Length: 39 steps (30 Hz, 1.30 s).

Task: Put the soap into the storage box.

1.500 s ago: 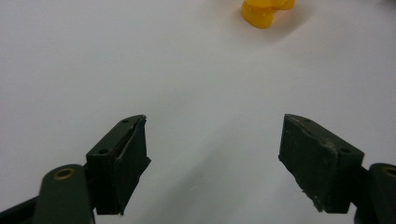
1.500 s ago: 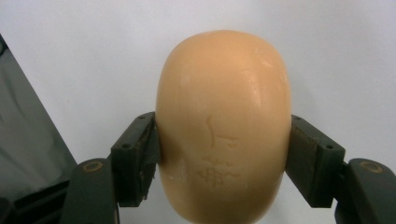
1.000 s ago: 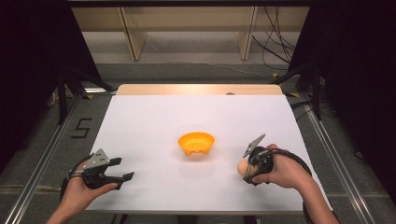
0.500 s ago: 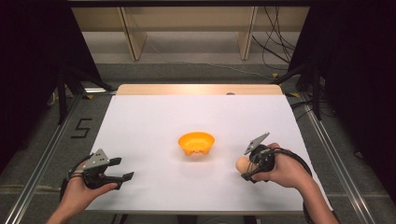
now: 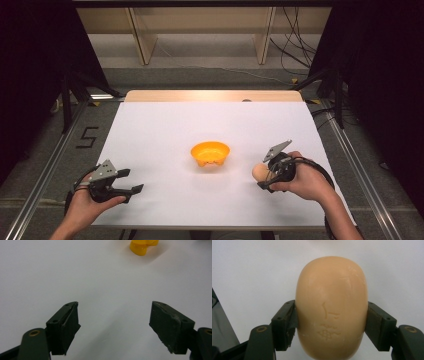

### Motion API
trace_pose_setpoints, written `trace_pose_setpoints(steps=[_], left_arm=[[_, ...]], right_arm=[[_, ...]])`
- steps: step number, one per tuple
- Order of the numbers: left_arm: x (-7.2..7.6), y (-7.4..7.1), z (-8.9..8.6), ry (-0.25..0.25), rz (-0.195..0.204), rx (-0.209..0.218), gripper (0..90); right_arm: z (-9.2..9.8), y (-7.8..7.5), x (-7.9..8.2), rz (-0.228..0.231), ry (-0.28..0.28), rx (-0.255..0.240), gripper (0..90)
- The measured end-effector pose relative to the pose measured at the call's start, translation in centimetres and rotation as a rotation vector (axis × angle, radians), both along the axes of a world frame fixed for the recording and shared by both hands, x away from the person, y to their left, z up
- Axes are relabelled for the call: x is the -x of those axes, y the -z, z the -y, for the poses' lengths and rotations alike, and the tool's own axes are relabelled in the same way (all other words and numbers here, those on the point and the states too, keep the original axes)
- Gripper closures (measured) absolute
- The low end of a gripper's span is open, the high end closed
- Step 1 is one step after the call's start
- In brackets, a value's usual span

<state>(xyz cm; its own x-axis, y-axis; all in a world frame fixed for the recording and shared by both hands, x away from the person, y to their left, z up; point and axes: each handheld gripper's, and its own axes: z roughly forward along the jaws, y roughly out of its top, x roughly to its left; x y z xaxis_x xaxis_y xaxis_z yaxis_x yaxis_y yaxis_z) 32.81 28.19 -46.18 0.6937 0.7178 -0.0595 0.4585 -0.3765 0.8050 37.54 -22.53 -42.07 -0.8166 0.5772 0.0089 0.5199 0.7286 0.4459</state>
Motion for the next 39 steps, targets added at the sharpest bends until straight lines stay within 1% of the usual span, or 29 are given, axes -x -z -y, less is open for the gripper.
trace_pose_setpoints(steps=[3, 4, 5, 6, 7, 8, 10, 12, 13, 14, 15, 16, 17, 21, 22, 23, 24, 25, 27, 28, 29, 30, 31, 32, 33, 34, 37, 38, 39], left_arm=[[0.00, -0.01, -0.02, -0.002, 0.003, -0.001, 22.8], [-0.11, -0.03, -0.10, 0.010, 0.020, -0.010, 22.8], [-0.11, -0.02, -0.09, 0.010, 0.018, -0.010, 22.8], [-0.11, -0.02, -0.10, 0.011, 0.018, -0.011, 22.8], [-0.10, -0.02, -0.08, 0.009, 0.018, -0.009, 22.8], [-0.10, -0.02, -0.08, 0.009, 0.018, -0.009, 22.8], [-0.11, -0.02, -0.08, 0.010, 0.018, -0.009, 22.8], [-0.11, -0.01, -0.08, 0.011, 0.018, -0.011, 22.8], [-0.11, -0.01, -0.08, 0.010, 0.017, -0.010, 22.8], [-0.11, -0.01, -0.08, 0.010, 0.017, -0.010, 22.8], [-0.11, -0.02, -0.08, 0.010, 0.018, -0.010, 22.8], [-0.01, 0.02, 0.01, -0.001, 0.000, 0.003, 22.8], [-0.12, -0.02, -0.08, 0.011, 0.019, -0.011, 22.8], [-0.12, -0.01, -0.08, 0.012, 0.019, -0.009, 22.8], [-0.01, 0.03, 0.01, -0.001, 0.001, 0.006, 22.8], [0.00, 0.00, -0.01, -0.004, 0.001, 0.001, 22.8], [-0.04, -0.01, -0.06, 0.003, 0.009, -0.004, 22.8], [-0.12, -0.02, -0.11, 0.012, 0.025, -0.009, 22.8], [-0.07, -0.05, -0.07, 0.008, 0.022, -0.005, 22.8], [-0.06, -0.05, -0.07, 0.004, 0.027, -0.005, 22.8], [-0.06, -0.01, -0.04, 0.003, 0.028, 0.003, 22.8], [-0.06, -0.01, -0.04, 0.003, 0.028, 0.003, 22.8], [-0.05, -0.04, -0.05, 0.002, 0.025, 0.002, 22.8], [-0.05, -0.04, -0.05, 0.002, 0.025, 0.002, 22.8], [-0.07, -0.06, -0.09, 0.004, 0.026, -0.004, 22.8], [-0.10, -0.01, -0.08, 0.005, 0.031, 0.001, 22.8], [-0.09, -0.02, -0.09, 0.004, 0.031, 0.001, 22.8], [-0.09, -0.02, -0.09, 0.005, 0.031, 0.001, 22.8], [-0.09, -0.02, -0.10, 0.004, 0.031, 0.002, 22.8]], right_arm=[[-0.03, -0.01, -0.04, 0.010, 0.005, 0.011, 33.7], [-0.09, -0.01, 0.05, 0.004, 0.023, 0.014, 33.7], [-0.10, -0.01, 0.04, 0.003, 0.021, 0.012, 33.7], [-0.12, 0.04, 0.04, -0.003, 0.015, -0.001, 33.7], [-0.07, 0.03, -0.11, 0.015, -0.011, -0.002, 33.7], [-0.07, 0.03, -0.11, 0.015, -0.011, -0.002, 33.7], [-0.13, 0.00, 0.09, 0.011, 0.018, -0.012, 33.7], [-0.06, -0.02, -0.01, 0.024, 0.005, -0.023, 33.7], [-0.07, -0.01, -0.03, 0.013, 0.010, -0.028, 33.6], [-0.07, -0.01, -0.03, 0.013, 0.010, -0.028, 33.6], [-0.13, -0.07, 0.08, 0.017, 0.023, -0.030, 33.7], [-0.13, -0.07, 0.08, 0.017, 0.023, -0.030, 33.7], [-0.10, -0.12, 0.04, 0.020, 0.028, -0.032, 33.7], [-0.03, -0.17, -0.10, 0.036, 0.014, -0.040, 33.7], [-0.11, -0.15, -0.02, 0.026, 0.023, -0.046, 33.7], [-0.12, -0.18, -0.10, 0.027, 0.011, -0.047, 33.7], [-0.17, -0.19, -0.07, 0.046, 0.021, -0.057, 33.7], [-0.17, -0.19, -0.07, 0.046, 0.021, -0.057, 33.7], [-0.16, -0.30, -0.08, 0.053, 0.029, -0.068, 33.7], [-0.16, -0.30, -0.08, 0.053, 0.029, -0.068, 33.7], [-0.21, -0.02, -0.29, 0.090, 0.009, -0.078, 33.7], [-0.21, -0.02, -0.29, 0.090, 0.009, -0.078, 33.7], [-0.18, -0.26, -0.06, 0.059, 0.041, -0.079, 33.7], [-0.18, -0.26, -0.06, 0.059, 0.041, -0.079, 33.7], [-0.18, -0.16, -0.14, 0.071, 0.034, -0.090, 33.7], [-0.13, -0.27, -0.14, 0.068, 0.031, -0.081, 33.7], [-0.14, -0.28, -0.14, 0.071, 0.033, -0.081, 33.7], [-0.21, -0.30, -0.04, 0.072, 0.049, -0.081, 33.7], [-0.31, -0.40, 0.08, 0.065, 0.052, -0.089, 33.7]])
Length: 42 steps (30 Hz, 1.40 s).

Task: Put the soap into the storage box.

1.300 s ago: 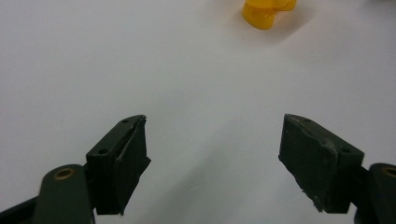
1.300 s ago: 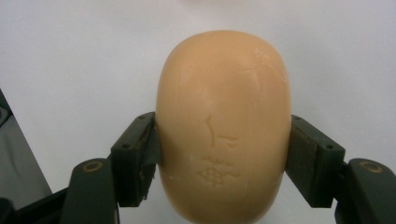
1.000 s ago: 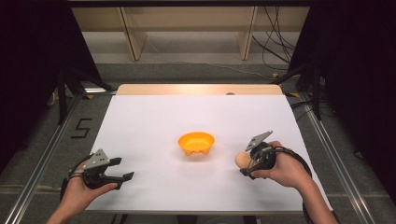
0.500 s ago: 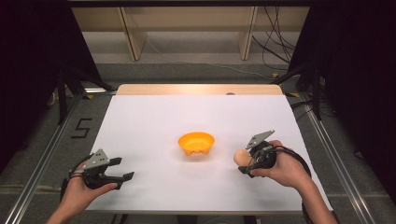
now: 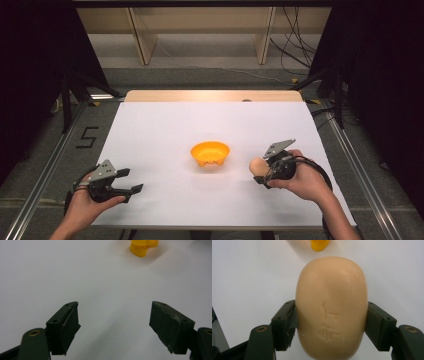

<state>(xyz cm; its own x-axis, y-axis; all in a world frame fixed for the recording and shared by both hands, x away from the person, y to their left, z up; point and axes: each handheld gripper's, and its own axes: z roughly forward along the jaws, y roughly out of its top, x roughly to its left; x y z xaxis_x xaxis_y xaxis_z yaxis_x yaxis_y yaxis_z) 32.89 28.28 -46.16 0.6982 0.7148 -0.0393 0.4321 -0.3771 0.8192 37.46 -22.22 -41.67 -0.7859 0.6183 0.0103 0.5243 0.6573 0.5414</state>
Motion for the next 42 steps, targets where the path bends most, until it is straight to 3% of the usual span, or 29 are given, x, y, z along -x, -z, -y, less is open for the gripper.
trace_pose_setpoints(steps=[2, 4, 5, 8, 10, 11, 15, 16, 18, 19, 20, 22, 28, 34, 40, 42], left_arm=[[0.0, 0.0, 0.0, 0.001, 0.000, -0.001, 22.8], [0.0, 0.0, 0.0, 0.001, 0.001, -0.002, 22.8], [0.0, 0.0, 0.0, 0.002, -0.003, 0.000, 22.8], [0.0, 0.0, 0.0, 0.001, -0.001, 0.002, 22.8], [0.0, -0.1, -0.2, 0.011, 0.002, -0.019, 22.8], [0.0, 0.0, 0.0, 0.001, 0.001, 0.003, 22.7], [0.0, 0.0, 0.0, -0.002, 0.004, 0.008, 22.8], [0.0, 0.0, 0.0, -0.002, 0.003, 0.009, 22.8], [0.0, 0.0, 0.0, 0.002, 0.002, 0.003, 22.8], [0.0, 0.0, 0.0, 0.002, 0.002, 0.004, 22.8], [0.0, 0.0, 0.0, 0.001, 0.002, 0.009, 22.8], [0.0, 0.0, 0.0, 0.000, 0.002, 0.009, 22.8], [0.0, -0.1, -0.1, 0.006, -0.004, -0.002, 22.8], [0.0, -0.1, -0.1, 0.007, -0.002, -0.002, 22.7], [-0.1, -0.2, -0.2, 0.012, 0.009, -0.012, 22.8], [0.0, -0.1, -0.1, -0.001, 0.004, 0.005, 22.7]], right_arm=[[0.1, 0.1, -0.2, 0.024, -0.031, -0.010, 33.7], [0.0, -0.2, 0.0, 0.011, -0.001, -0.012, 33.7], [-0.1, 0.0, -0.1, 0.035, 0.003, -0.019, 33.7], [-0.1, -0.2, -0.2, 0.039, -0.008, -0.027, 33.7], [-0.2, -0.2, -0.3, 0.074, -0.005, -0.018, 33.7], [-0.2, -0.2, -0.3, 0.067, -0.005, -0.024, 33.7], [-0.3, -0.4, -0.3, 0.061, 0.001, -0.028, 33.7], [-0.3, -0.2, -0.5, 0.096, -0.027, -0.038, 33.7], [-0.3, -0.2, -0.6, 0.098, -0.035, -0.045, 33.7], [-0.4, -0.5, -0.4, 0.067, 0.007, -0.038, 33.7], [-0.4, -0.5, -0.4, 0.067, 0.007, -0.038, 33.7], [-0.4, -0.4, -0.5, 0.099, -0.021, -0.055, 33.7], [-0.6, -0.6, -0.7, 0.124, -0.031, -0.069, 33.7], [-0.7, -0.9, -1.0, 0.122, -0.058, -0.073, 33.7], [-1.0, -1.1, -1.0, 0.123, -0.043, -0.076, 33.7], [-1.2, -0.9, -1.1, 0.136, -0.040, -0.084, 33.7]])
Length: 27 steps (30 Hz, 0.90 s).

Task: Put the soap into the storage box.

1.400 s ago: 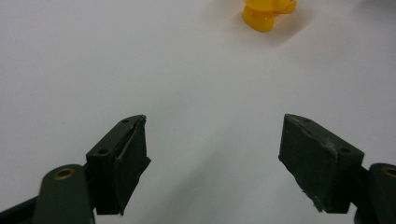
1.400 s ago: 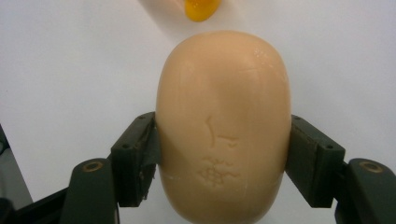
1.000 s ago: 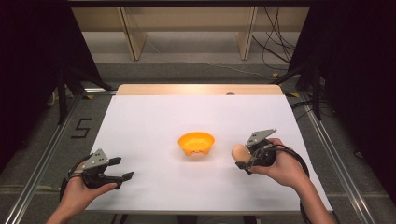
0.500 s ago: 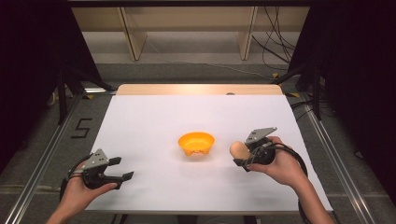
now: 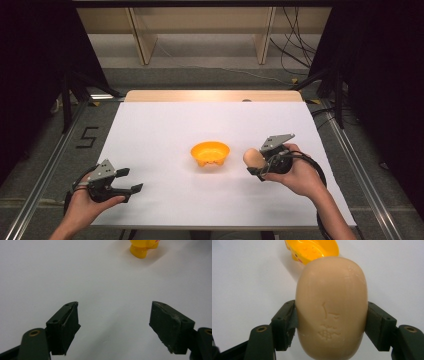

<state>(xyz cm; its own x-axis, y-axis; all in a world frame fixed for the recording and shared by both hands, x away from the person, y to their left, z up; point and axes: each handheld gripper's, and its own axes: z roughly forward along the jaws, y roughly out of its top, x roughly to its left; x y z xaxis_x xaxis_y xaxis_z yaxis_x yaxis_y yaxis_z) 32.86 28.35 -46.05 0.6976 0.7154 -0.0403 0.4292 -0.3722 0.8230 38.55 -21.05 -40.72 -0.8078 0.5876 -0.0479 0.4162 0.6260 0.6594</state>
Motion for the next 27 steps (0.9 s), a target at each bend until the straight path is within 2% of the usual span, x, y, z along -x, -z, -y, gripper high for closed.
trace_pose_setpoints(steps=[1, 2, 3, 4, 5, 7, 13, 16, 18, 19, 20, 24, 26, 27], left_arm=[[-0.01, -0.02, -0.03, 0.003, -0.002, -0.002, 22.8], [0.00, -0.01, -0.01, 0.000, 0.001, -0.001, 22.8], [-0.01, -0.01, -0.01, 0.000, 0.001, -0.001, 22.8], [-0.01, -0.01, -0.01, 0.000, 0.001, -0.001, 22.8], [0.10, 0.04, 0.08, -0.013, -0.014, 0.013, 22.8], [0.00, -0.02, -0.02, -0.001, 0.002, 0.000, 22.7], [-0.01, -0.02, -0.02, -0.001, 0.002, -0.001, 22.8], [0.08, 0.05, 0.07, -0.010, -0.013, 0.013, 22.7], [0.07, 0.02, 0.05, -0.010, -0.007, 0.007, 22.7], [-0.02, -0.02, -0.02, 0.000, 0.004, -0.002, 22.7], [-0.01, -0.02, -0.02, -0.001, 0.004, -0.001, 22.8], [-0.01, -0.02, -0.02, -0.002, 0.004, -0.001, 22.7], [-0.02, -0.01, -0.01, -0.002, 0.004, 0.000, 22.7], [-0.01, -0.01, -0.01, -0.002, 0.003, 0.000, 22.7]], right_arm=[[-0.08, -0.06, 0.01, -0.006, 0.006, -0.006, 33.7], [-0.01, -0.15, -0.12, -0.008, -0.012, 0.003, 33.7], [-0.05, -0.14, -0.17, -0.001, -0.016, 0.001, 33.7], [-0.18, -0.06, -0.10, 0.010, 0.002, -0.010, 33.7], [-0.17, -0.05, -0.25, 0.016, -0.013, -0.013, 33.7], [-0.25, -0.11, -0.19, 0.014, -0.004, -0.016, 33.7], [-0.34, -0.12, -0.36, 0.022, -0.011, -0.020, 33.7], [-0.29, -0.19, -0.44, 0.012, -0.013, -0.013, 33.7], [-0.30, -0.21, -0.46, 0.008, -0.015, -0.016, 33.7], [-0.37, -0.28, -0.36, 0.000, -0.003, -0.015, 33.7], [-0.41, -0.26, -0.45, 0.013, -0.008, -0.018, 33.7], [-0.64, -0.36, -0.43, 0.014, 0.018, -0.029, 33.7], [-0.67, -0.41, -0.52, 0.020, 0.014, -0.028, 33.7], [-0.68, -0.47, -0.67, 0.022, -0.007, -0.027, 33.7]])
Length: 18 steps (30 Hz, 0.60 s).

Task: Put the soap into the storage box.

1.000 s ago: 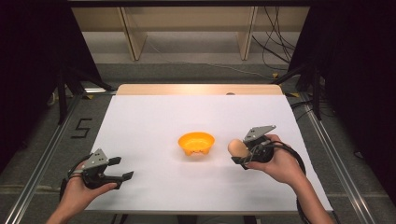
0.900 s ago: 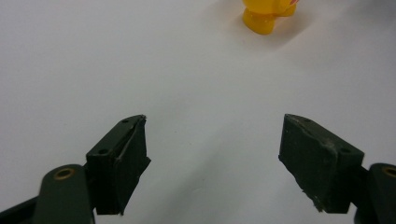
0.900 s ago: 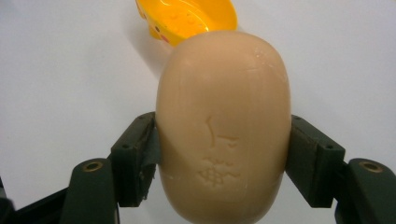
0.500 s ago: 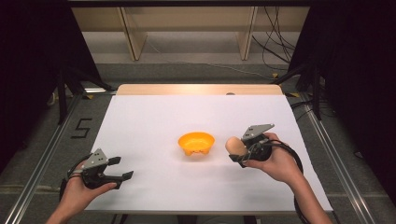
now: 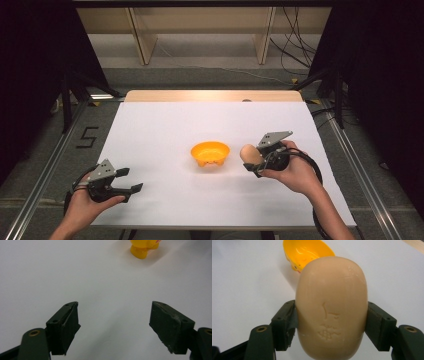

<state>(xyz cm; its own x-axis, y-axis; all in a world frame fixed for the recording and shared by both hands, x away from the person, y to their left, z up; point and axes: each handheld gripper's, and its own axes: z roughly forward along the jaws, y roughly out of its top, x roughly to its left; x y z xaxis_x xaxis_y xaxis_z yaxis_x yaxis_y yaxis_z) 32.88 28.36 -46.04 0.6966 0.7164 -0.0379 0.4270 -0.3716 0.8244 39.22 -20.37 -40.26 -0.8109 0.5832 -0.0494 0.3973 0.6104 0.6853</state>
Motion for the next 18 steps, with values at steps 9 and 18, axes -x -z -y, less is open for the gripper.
trace_pose_setpoints(steps=[9, 18], left_arm=[[-0.01, 0.01, 0.00, 0.000, 0.001, 0.001, 22.7], [-0.08, -0.03, -0.10, 0.009, 0.000, -0.012, 22.7]], right_arm=[[-0.39, -0.18, -0.08, 0.010, 0.025, -0.011, 33.7], [-0.82, -0.30, -0.35, 0.024, 0.022, -0.011, 33.7]])
